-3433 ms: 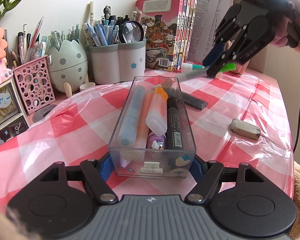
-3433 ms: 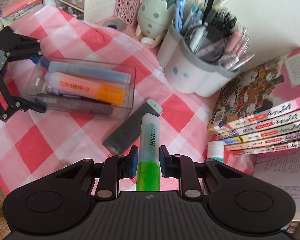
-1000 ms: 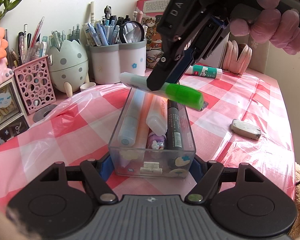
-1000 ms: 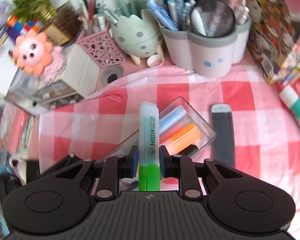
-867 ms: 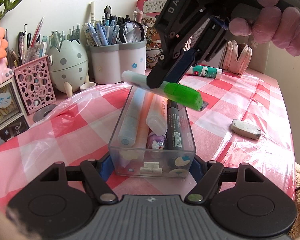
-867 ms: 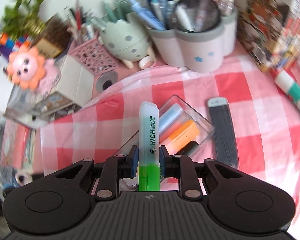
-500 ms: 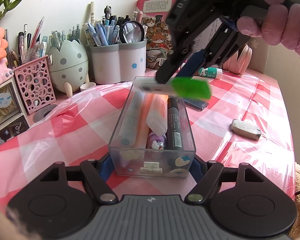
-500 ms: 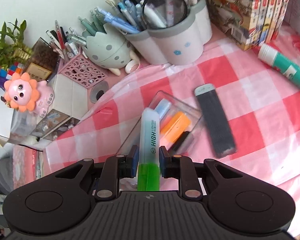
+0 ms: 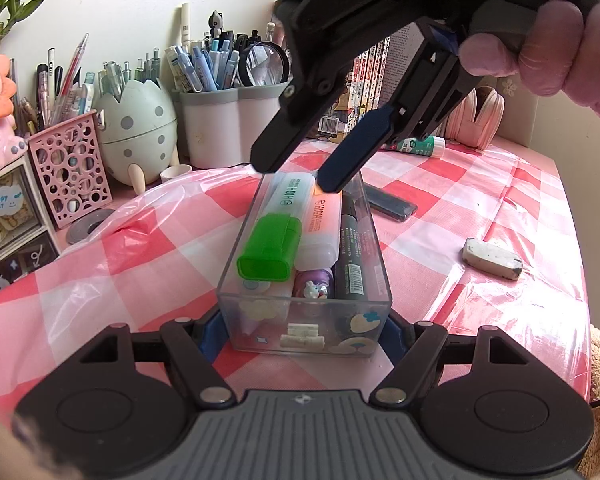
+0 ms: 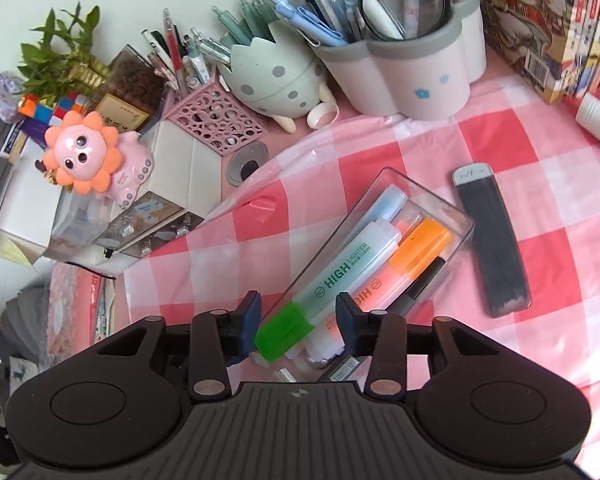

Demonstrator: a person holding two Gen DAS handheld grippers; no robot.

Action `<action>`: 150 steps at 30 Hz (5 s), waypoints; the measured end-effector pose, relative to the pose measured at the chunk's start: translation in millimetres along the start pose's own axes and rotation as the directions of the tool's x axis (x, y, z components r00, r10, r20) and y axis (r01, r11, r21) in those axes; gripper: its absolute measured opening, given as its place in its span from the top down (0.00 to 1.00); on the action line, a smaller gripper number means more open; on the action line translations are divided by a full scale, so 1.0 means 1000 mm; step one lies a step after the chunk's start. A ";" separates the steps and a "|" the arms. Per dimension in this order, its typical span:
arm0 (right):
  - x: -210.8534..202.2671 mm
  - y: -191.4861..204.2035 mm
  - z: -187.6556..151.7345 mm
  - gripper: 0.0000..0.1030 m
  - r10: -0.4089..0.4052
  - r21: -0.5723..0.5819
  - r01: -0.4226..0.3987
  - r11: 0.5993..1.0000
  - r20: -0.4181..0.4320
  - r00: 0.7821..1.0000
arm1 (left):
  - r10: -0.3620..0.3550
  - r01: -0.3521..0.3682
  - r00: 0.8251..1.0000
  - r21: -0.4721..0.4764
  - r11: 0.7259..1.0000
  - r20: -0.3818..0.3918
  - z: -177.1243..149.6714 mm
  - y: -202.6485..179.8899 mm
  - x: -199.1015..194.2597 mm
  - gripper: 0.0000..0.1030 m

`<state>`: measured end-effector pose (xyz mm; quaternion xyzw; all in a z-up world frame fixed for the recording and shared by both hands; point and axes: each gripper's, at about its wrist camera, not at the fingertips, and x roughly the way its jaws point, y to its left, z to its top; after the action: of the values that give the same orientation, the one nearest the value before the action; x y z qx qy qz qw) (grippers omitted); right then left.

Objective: Organize stationery
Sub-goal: 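Open the right gripper and withdraw it from the box, then move the right gripper to the white-and-green glue stick and grasp it, then carry the glue stick with the right gripper and drop it into the clear box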

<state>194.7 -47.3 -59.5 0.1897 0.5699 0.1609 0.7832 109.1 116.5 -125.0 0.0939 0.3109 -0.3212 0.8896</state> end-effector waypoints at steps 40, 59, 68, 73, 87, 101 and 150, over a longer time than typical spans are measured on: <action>-0.026 -0.103 -0.089 0.21 -0.223 -0.301 0.397 0.867 0.479 0.849 | 0.020 -0.020 1.000 -0.004 1.000 -0.001 0.000 -0.002 0.000 0.52; -0.038 -0.121 -0.052 0.19 -0.327 -0.271 0.529 0.805 0.541 0.775 | 0.029 -0.029 1.000 -0.006 1.000 -0.001 0.001 -0.002 0.000 0.50; -0.031 -0.032 -0.073 0.20 0.031 -0.566 0.264 0.781 0.458 0.888 | 0.029 -0.029 1.000 -0.006 1.000 -0.002 0.001 -0.002 0.000 0.50; -0.006 0.015 -0.068 0.21 0.154 -0.735 0.171 0.656 0.352 0.923 | 0.029 -0.029 1.000 -0.007 1.000 -0.002 0.001 -0.002 0.000 0.50; 0.008 0.002 -0.054 0.23 0.074 -0.734 0.183 0.654 0.303 0.950 | 0.029 -0.029 1.000 -0.007 1.000 -0.002 0.001 -0.002 0.000 0.50; -0.033 -0.069 -0.039 0.22 -0.057 -0.601 0.322 0.732 0.417 0.907 | 0.030 -0.030 1.000 -0.006 1.000 -0.002 0.000 -0.002 0.000 0.50; -0.044 -0.059 0.006 0.71 -0.181 -0.873 0.330 0.358 0.282 0.942 | 0.030 -0.030 1.000 -0.006 1.000 -0.002 0.000 -0.002 0.001 0.50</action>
<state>189.6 -120.2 -49.6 -0.3484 0.3562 0.3075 0.8106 108.5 114.5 -125.7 0.0964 0.3110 -0.3068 0.8944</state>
